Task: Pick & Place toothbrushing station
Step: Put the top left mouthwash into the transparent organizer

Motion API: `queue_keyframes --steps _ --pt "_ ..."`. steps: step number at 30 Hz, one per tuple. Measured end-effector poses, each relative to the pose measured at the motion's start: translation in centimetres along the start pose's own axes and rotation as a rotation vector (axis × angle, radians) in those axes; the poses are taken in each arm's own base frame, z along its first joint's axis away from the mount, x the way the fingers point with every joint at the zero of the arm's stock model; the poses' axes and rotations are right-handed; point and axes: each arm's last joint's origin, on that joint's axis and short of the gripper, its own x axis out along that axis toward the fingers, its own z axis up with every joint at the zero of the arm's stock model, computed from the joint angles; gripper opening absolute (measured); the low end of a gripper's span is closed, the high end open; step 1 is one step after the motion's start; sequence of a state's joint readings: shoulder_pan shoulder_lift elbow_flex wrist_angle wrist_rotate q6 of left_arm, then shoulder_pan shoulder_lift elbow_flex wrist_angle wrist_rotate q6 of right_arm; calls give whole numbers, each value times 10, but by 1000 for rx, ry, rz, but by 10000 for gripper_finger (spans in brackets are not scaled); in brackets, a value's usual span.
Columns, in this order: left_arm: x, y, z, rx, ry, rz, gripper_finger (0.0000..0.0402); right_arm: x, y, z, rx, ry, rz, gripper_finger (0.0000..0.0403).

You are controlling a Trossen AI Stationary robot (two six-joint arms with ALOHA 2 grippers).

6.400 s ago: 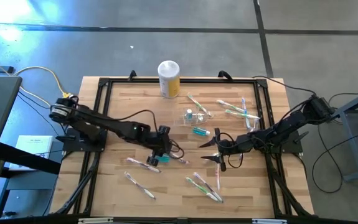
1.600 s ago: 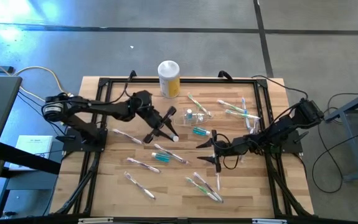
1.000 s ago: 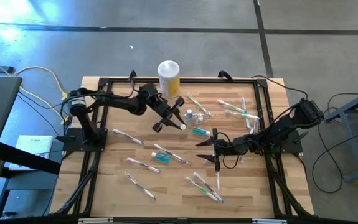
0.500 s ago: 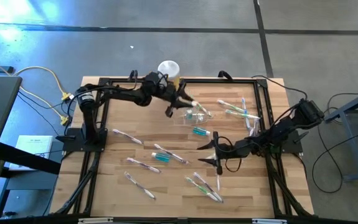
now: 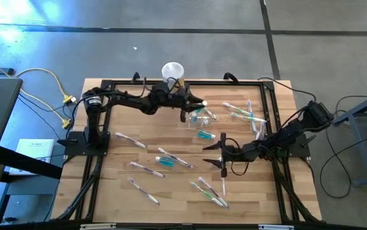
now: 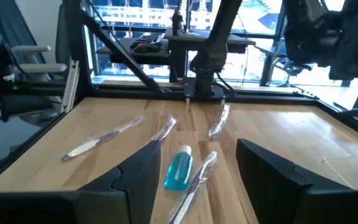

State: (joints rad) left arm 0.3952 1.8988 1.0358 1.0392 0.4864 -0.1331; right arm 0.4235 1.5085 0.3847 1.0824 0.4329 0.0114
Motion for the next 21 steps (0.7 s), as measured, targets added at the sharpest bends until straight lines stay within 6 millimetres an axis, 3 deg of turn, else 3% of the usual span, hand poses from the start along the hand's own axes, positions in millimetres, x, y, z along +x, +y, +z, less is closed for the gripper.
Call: queue_keyframes --steps 11,16,21 --pt "-1 -16 -16 -22 19 212 80 -8 17 6 29 -58 36 203" --pt "4 -27 -17 15 13 277 80 -10 18 6 37 -60 -3 203" --pt "4 -27 -19 22 27 361 80 -10 18 6 54 -60 -2 203"
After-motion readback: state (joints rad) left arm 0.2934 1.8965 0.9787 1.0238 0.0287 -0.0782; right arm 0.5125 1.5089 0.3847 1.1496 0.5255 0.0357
